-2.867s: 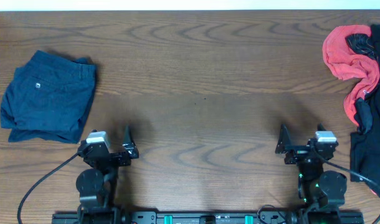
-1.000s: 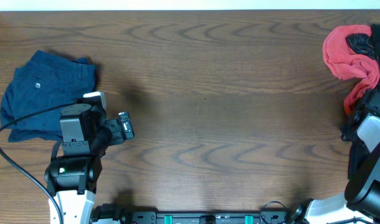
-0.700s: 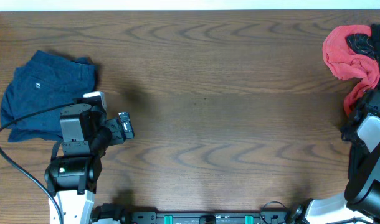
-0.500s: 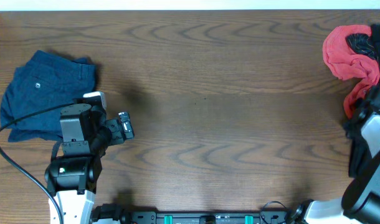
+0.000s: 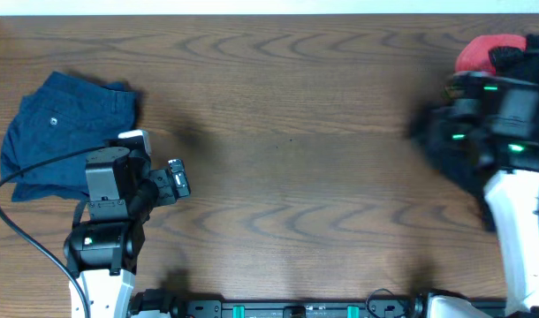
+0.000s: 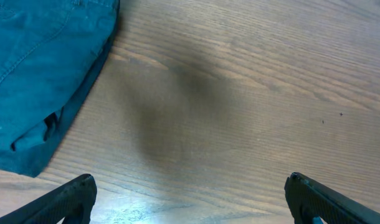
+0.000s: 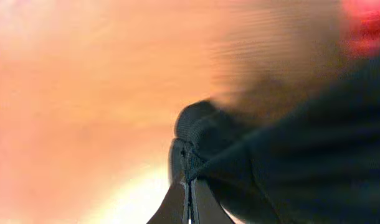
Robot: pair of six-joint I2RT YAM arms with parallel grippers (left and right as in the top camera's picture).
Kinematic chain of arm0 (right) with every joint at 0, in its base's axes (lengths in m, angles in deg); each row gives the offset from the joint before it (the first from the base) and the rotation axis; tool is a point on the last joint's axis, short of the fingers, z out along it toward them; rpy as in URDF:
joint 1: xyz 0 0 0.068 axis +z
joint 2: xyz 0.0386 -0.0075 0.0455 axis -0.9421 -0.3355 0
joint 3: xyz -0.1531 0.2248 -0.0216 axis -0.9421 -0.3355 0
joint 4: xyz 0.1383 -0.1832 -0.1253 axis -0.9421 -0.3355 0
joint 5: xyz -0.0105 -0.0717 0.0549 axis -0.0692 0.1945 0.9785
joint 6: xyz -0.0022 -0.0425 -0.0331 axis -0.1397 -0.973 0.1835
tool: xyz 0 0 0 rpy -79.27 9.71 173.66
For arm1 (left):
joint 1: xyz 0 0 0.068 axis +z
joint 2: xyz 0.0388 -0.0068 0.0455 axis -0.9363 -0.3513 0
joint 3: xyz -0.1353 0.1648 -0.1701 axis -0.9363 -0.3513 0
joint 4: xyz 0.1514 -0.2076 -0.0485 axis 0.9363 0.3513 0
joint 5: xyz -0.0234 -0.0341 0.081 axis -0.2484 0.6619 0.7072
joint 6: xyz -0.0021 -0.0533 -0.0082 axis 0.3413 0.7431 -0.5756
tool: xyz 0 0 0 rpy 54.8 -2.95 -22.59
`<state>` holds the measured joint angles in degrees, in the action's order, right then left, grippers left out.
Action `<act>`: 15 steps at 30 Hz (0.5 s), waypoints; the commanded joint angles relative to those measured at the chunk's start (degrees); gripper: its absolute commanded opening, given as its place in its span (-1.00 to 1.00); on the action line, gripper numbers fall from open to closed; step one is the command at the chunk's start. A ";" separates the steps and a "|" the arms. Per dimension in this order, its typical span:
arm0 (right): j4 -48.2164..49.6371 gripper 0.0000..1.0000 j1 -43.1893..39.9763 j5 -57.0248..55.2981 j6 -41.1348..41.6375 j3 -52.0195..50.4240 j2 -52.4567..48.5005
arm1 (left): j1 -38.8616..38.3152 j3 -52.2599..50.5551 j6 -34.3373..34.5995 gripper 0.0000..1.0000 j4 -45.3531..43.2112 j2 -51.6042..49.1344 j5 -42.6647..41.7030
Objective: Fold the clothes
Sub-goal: 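Pull the black t-shirt leftward onto the table center with the right gripper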
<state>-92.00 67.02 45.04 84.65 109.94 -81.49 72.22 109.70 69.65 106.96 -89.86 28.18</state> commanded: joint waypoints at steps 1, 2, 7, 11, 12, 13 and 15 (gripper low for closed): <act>-0.24 -0.98 9.73 7.91 -5.46 -0.33 -1.36 | -0.35 1.20 0.50 0.96 0.11 0.00 -0.15; -0.13 -0.98 11.96 7.69 -6.34 -0.35 -1.97 | -0.35 1.20 0.52 0.96 0.11 0.00 -0.15; 5.55 -0.98 24.20 1.86 -6.78 -0.35 -7.45 | -0.35 1.20 0.50 0.96 0.11 0.00 -0.15; 15.26 -0.93 29.99 -1.20 -6.43 -0.35 -12.52 | -0.35 1.20 0.52 0.96 0.13 0.00 -0.15; 18.01 -0.91 30.82 -1.97 -5.86 -0.35 -13.55 | -0.35 1.20 0.52 0.96 0.13 0.00 -0.15; 22.18 -0.91 31.80 -2.99 -4.85 -0.35 -14.91 | -0.35 1.20 0.52 0.96 0.11 0.00 -0.17; 31.54 -0.91 33.16 -5.25 -2.45 -0.35 -17.11 | -0.35 1.20 0.52 0.96 0.04 0.00 -0.17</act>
<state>-65.56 98.39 43.38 79.71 109.35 -96.72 72.22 109.72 69.65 106.96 -89.86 28.18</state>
